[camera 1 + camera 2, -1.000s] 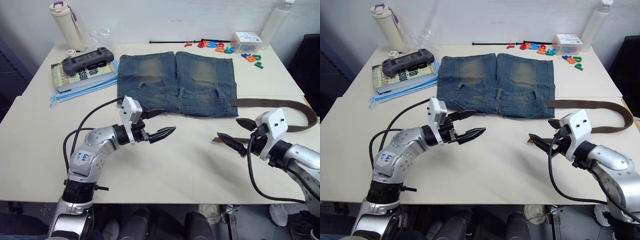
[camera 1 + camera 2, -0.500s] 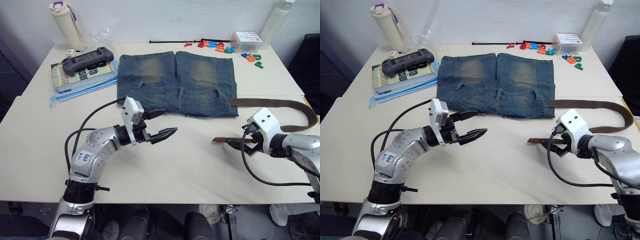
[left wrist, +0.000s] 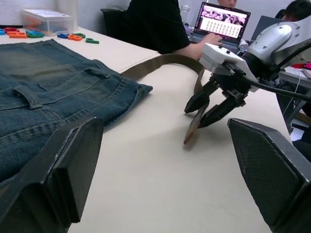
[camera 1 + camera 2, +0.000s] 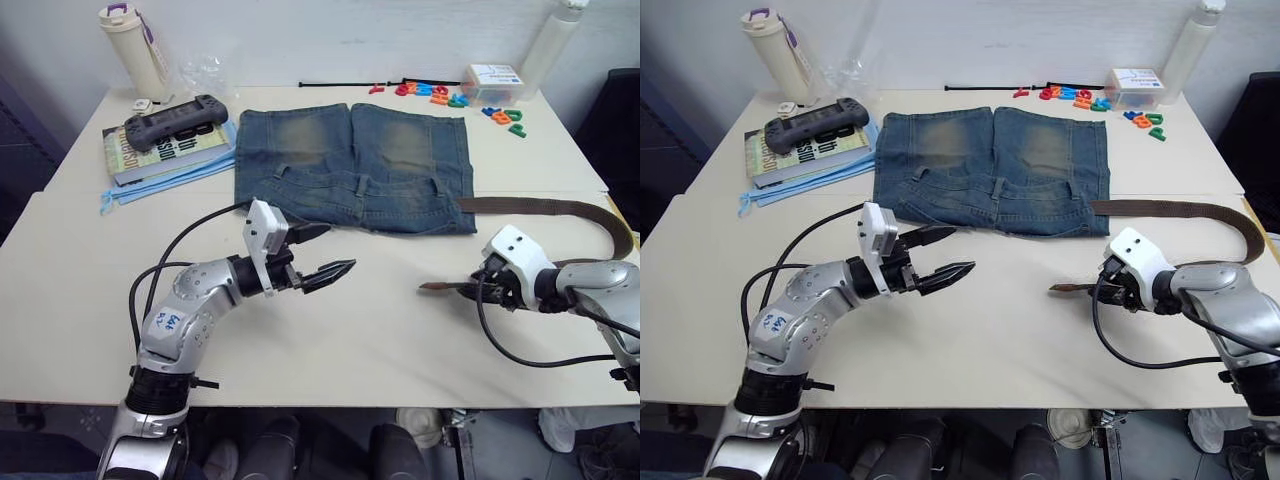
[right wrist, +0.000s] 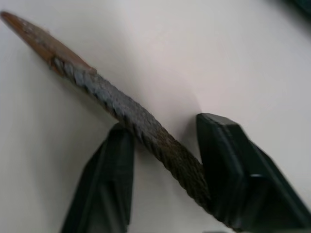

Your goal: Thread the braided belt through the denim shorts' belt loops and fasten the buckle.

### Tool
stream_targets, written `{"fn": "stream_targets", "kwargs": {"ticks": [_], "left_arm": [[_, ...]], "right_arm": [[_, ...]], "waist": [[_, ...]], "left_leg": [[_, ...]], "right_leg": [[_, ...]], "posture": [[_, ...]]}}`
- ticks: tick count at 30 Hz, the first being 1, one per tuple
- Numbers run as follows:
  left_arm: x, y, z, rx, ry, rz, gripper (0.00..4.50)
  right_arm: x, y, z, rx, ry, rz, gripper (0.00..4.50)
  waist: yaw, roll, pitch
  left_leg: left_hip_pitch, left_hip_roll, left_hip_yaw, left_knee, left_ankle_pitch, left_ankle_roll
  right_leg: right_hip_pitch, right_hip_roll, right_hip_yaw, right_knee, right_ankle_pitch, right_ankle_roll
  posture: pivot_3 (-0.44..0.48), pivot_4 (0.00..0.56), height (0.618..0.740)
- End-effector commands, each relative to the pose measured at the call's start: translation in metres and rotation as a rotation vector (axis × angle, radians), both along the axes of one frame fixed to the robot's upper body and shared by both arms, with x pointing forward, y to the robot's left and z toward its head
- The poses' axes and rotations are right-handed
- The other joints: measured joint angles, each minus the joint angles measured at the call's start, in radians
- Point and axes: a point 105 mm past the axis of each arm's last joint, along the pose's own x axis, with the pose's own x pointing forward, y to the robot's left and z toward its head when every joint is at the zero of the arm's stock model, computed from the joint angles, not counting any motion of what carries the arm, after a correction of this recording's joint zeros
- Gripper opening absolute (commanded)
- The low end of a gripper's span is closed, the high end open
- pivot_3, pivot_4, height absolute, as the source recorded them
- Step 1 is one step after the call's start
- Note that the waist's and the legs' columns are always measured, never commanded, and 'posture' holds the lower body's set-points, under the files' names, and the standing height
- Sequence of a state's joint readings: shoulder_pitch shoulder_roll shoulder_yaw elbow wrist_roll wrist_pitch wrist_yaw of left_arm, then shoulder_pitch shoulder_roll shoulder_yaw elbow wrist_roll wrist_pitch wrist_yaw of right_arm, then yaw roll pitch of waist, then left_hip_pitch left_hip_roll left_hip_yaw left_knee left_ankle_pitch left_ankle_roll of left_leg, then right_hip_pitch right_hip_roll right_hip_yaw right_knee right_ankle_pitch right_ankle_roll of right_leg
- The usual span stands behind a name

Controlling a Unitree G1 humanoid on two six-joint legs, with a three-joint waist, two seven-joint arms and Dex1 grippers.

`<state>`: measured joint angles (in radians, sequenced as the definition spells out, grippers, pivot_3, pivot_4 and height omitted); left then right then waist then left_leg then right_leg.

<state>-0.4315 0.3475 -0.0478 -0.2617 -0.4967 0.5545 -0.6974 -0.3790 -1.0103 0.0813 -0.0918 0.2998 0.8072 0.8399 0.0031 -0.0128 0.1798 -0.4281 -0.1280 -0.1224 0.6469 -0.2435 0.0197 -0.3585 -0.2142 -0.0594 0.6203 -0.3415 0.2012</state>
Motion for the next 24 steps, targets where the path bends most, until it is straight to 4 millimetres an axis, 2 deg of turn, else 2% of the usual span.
{"fn": "stream_targets", "kwargs": {"ticks": [1, 2, 6, 10, 12, 20, 24], "left_arm": [[-0.004, 0.001, 0.01, -0.014, -0.039, -0.004, 4.5], [-0.004, 0.002, 0.01, -0.013, -0.039, -0.003, 4.5], [-0.002, 0.005, 0.011, -0.012, -0.036, 0.0, 4.5], [-0.002, 0.005, 0.01, 0.022, -0.041, -0.045, 4.5], [-0.003, 0.004, 0.009, 0.042, -0.042, -0.086, 4.5], [-0.028, -0.007, -0.004, 0.196, -0.063, -0.38, 4.5], [-0.027, -0.013, -0.007, 0.213, -0.071, -0.42, 4.5]], "right_arm": [[-0.001, 0.0, 0.001, -0.006, -0.003, 0.011, 0.31], [-0.002, 0.005, 0.003, 0.008, -0.015, 0.036, 0.04], [-0.014, 0.04, 0.014, 0.112, -0.03, 0.179, 0.04], [-0.037, 0.084, 0.023, 0.219, -0.02, 0.37, 0.04], [-0.047, 0.097, 0.023, 0.235, -0.003, 0.431, 0.04], [-0.053, 0.118, 0.018, 0.234, 0.028, 0.504, 0.04], [-0.053, 0.122, 0.017, 0.231, 0.033, 0.516, 0.04]], "waist": [[0.001, 0.0, 0.0], [0.001, 0.0, 0.0], [-0.003, 0.0, 0.0], [-0.003, 0.0, 0.0], [0.001, 0.0, 0.0], [0.01, 0.0, 0.0], [0.011, 0.0, 0.0]], "left_leg": [[0.0, 0.0, 0.0, 0.0, 0.0, 0.0], [0.0, 0.0, 0.0, 0.0, 0.0, 0.0], [0.0, 0.0, 0.0, -0.001, 0.0, -0.001], [0.0, 0.001, 0.0, -0.001, -0.001, -0.001], [0.0, 0.001, 0.0, 0.0, -0.001, -0.001], [0.0, 0.001, 0.0, -0.001, -0.002, -0.001], [0.0, 0.001, 0.0, -0.001, -0.002, -0.001]], "right_leg": [[0.0, 0.0, 0.0, 0.0, 0.0, 0.0], [0.0, 0.0, 0.0, 0.0, 0.0, 0.0], [-0.001, 0.0, 0.0, 0.0, 0.0, 0.0], [-0.001, 0.001, 0.0, 0.0, 0.0, 0.0], [-0.001, 0.001, 0.0, 0.0, 0.0, 0.0], [-0.001, 0.001, 0.0, -0.001, 0.0, 0.0], [-0.001, 0.001, 0.0, -0.001, 0.0, 0.0]], "posture": [[0.0, 0.15, 0.714], [0.0, 0.15, 0.714], [0.0, 0.15, 0.714], [0.0, 0.15, 0.714], [0.0, 0.15, 0.714], [0.0, 0.15, 0.714], [0.0, 0.15, 0.714]]}}
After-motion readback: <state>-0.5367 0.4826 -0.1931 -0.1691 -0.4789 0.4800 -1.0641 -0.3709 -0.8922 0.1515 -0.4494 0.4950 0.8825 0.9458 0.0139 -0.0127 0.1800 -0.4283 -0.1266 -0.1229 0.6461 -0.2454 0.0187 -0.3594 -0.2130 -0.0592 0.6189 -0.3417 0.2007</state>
